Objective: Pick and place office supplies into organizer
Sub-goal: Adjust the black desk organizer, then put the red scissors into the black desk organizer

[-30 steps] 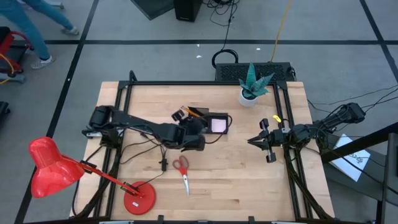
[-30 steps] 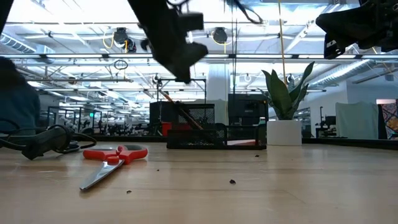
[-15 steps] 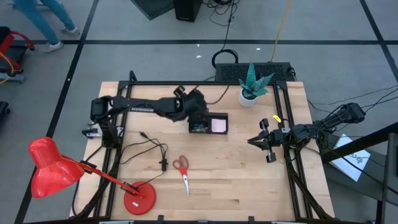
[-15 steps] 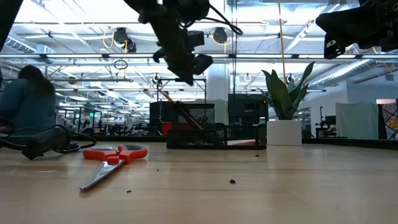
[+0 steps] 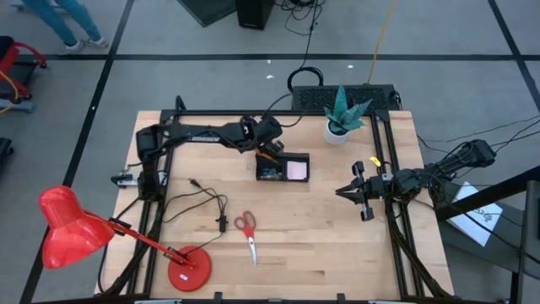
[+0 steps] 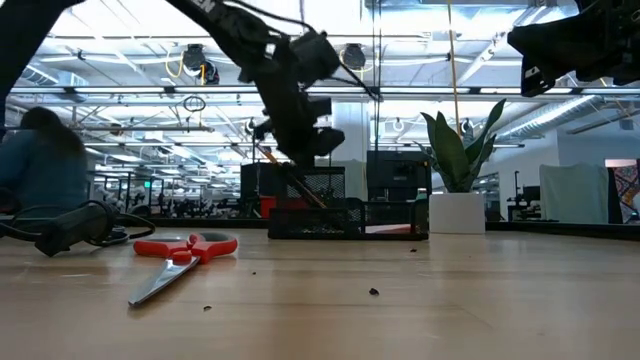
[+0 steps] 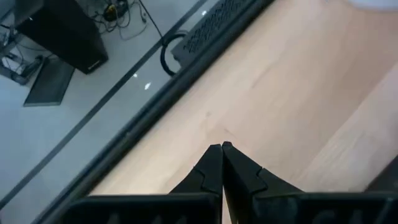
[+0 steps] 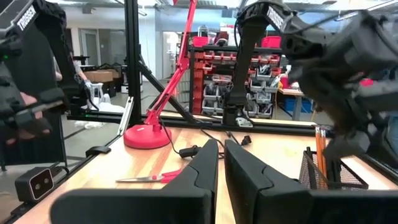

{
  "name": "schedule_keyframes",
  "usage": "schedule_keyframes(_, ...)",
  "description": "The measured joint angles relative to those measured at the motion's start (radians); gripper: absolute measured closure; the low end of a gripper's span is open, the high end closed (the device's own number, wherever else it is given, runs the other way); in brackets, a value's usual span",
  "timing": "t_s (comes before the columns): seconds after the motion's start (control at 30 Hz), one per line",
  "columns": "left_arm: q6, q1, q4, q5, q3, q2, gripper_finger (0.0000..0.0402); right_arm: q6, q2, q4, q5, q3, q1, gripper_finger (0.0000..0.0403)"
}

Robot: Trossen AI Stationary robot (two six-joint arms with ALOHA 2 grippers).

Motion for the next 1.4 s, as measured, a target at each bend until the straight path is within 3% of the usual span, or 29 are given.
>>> schedule_keyframes(0.63, -0.042, -0.043, -0.056, 0.044, 0.0, 0.044, 0.0396, -0.004, 0.0, 0.0, 0.002, 0.0, 0.0, 0.0385)
schedule_keyframes(0.9, 0.06, -0.091, 0.023, -0.052, 0.002, 0.02, 0.0366, 0.012, 0.0, -0.004, 0.005, 0.0, 0.0, 0.0385)
schedule_keyframes(1.13, 0.239, -0.167, 0.009, -0.207, 0.091, -0.107, 0.0346, 0.035, 0.011, -0.015, 0.006, 0.0, 0.0, 0.0371)
schedule_keyframes(1.4, 0.22, -0.391, -0.148, -0.167, 0.039, -0.335, 0.0373, 0.075, 0.041, -0.047, 0.001, 0.0, 0.0, 0.0362)
